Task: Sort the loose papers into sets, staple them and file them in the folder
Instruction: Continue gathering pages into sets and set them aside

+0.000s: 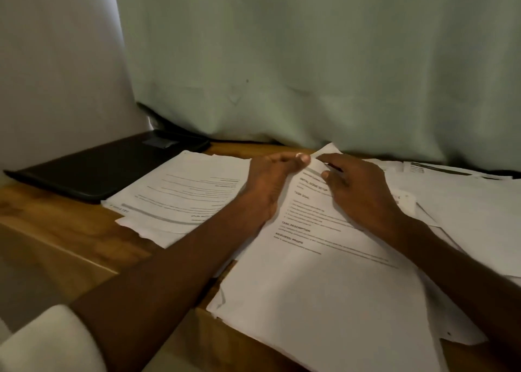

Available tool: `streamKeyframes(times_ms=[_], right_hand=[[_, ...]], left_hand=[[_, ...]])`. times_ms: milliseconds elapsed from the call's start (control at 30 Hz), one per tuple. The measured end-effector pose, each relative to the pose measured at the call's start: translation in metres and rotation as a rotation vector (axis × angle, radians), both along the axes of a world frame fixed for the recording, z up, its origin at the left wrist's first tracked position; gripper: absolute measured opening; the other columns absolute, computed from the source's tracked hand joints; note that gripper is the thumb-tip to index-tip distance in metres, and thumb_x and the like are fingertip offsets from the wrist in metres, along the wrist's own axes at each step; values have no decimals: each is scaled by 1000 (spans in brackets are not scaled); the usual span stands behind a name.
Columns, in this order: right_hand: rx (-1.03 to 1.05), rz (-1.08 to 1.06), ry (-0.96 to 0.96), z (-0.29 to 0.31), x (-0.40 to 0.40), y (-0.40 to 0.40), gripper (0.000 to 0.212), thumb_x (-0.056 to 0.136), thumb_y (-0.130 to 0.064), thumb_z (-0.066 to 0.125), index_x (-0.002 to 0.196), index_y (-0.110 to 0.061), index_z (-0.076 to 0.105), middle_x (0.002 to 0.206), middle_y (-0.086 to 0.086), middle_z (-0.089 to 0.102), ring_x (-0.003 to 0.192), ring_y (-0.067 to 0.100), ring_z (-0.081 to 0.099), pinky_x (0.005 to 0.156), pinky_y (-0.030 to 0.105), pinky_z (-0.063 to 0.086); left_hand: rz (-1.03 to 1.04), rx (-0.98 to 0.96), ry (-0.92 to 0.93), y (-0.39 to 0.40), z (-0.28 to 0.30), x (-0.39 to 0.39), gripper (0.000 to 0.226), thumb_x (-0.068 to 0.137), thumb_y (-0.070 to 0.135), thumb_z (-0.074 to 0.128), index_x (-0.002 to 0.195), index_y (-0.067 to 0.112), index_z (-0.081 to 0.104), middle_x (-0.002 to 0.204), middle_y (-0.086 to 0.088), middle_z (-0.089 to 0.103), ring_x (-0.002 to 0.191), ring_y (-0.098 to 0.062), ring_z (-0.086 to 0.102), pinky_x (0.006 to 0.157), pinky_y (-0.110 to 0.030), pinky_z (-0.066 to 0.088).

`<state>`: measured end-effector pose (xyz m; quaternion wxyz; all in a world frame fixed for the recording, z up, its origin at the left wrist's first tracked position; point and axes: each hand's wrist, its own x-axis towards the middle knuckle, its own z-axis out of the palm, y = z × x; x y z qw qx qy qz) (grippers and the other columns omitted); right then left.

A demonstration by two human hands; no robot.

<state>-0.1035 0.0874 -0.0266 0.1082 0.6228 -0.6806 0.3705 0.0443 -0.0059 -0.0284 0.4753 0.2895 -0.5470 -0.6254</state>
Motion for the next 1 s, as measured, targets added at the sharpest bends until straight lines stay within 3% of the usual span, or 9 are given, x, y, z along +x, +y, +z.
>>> streamKeyframes(times_ms=[200, 300, 400, 500, 633, 733, 800, 867, 1000], right_hand=[[-85, 9, -313, 7, 12, -4, 27, 96, -9, 66, 117, -23, 76, 112, -5, 74, 104, 13, 66, 97, 42, 54], [-120, 9, -310, 12, 17, -2, 27, 96, -9, 67, 120, -20, 75, 116, -3, 74, 103, 10, 65, 94, 32, 54], [-130, 31, -247, 12, 20, 0, 26, 96, -8, 67, 118, -20, 75, 113, -4, 74, 101, 10, 65, 92, 30, 53], [-152, 58, -265, 21, 28, -4, 25, 95, -5, 67, 113, -20, 75, 106, -8, 74, 96, 9, 66, 88, 33, 57], [-100, 130, -279, 29, 46, -10, 23, 96, -7, 68, 109, -24, 75, 103, -7, 74, 90, 2, 66, 67, 10, 47], [-100, 200, -302, 40, 61, -15, 26, 93, -5, 70, 105, -27, 76, 97, -12, 74, 90, 1, 68, 65, 6, 47], [-103, 215, -264, 51, 73, -18, 25, 93, -7, 71, 107, -26, 77, 97, -14, 74, 89, 0, 68, 70, 10, 52], [-117, 217, -199, 59, 86, -20, 23, 93, -11, 72, 111, -26, 77, 99, -13, 74, 90, 2, 68, 82, 24, 58], [-282, 187, -23, 63, 108, -19, 27, 95, -18, 69, 121, -22, 69, 119, -4, 69, 111, 16, 64, 102, 47, 49]], left_hand=[[-114, -5, -72, 3, 5, 13, 32, 88, 27, 81, 110, 3, 73, 96, -16, 79, 86, -32, 78, 70, -37, 64], [-224, 33, -215, 10, 8, 24, 44, 89, 42, 78, 113, 4, 72, 100, -14, 79, 90, -31, 78, 72, -37, 64], [-239, -2, -143, 11, 9, 34, 35, 96, 31, 72, 115, 2, 73, 105, -15, 79, 96, -30, 77, 76, -34, 63], [-224, -72, -218, 12, 10, 57, 20, 97, 25, 71, 108, 9, 77, 102, -8, 80, 93, -24, 78, 69, -26, 61], [-193, -172, -340, 12, 13, 88, 14, 97, 28, 72, 97, 17, 80, 96, 0, 81, 88, -15, 78, 64, -20, 60], [-146, -217, -328, 11, 26, 106, 16, 96, 30, 73, 98, 16, 81, 96, -1, 81, 89, -17, 78, 72, -25, 63], [-104, -244, -287, 11, 32, 118, 16, 96, 27, 72, 102, 14, 80, 97, -2, 81, 90, -18, 78, 78, -29, 64], [-39, -274, -245, 12, 34, 126, 13, 98, 22, 70, 103, 13, 79, 96, -3, 81, 88, -19, 78, 78, -30, 64], [225, -288, -181, 7, 45, 149, 9, 95, 18, 73, 90, 14, 80, 84, -3, 80, 76, -17, 78, 67, -26, 62]])
